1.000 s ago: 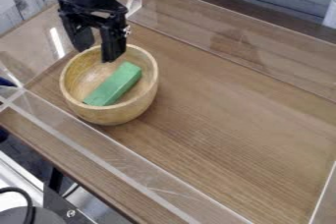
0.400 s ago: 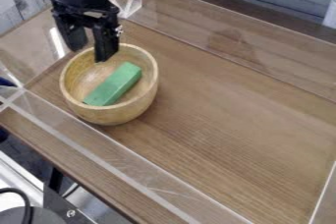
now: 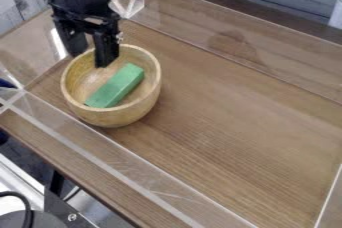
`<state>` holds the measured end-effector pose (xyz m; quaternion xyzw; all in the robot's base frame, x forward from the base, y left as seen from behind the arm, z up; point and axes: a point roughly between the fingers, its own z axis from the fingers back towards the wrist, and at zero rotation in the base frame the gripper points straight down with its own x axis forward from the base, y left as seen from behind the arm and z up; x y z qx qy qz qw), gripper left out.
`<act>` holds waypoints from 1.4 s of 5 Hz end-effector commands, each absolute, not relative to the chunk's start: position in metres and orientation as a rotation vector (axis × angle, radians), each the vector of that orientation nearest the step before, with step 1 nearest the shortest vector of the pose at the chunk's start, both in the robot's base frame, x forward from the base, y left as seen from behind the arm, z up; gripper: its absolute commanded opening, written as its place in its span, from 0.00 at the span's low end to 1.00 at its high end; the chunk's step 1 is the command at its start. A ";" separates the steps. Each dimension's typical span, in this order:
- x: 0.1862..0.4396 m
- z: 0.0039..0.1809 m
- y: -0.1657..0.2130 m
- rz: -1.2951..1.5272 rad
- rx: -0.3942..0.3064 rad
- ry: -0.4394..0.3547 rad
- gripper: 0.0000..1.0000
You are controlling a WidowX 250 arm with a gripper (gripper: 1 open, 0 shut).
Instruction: Put the green block in the brown bowl
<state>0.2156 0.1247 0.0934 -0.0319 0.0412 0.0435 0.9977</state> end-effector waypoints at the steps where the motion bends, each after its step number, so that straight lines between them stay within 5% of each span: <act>1: 0.220 0.111 0.126 0.080 -0.055 0.019 1.00; 4: 0.233 0.122 0.115 0.056 -0.027 0.010 1.00; 7: 0.270 0.108 0.075 0.000 -0.041 -0.003 1.00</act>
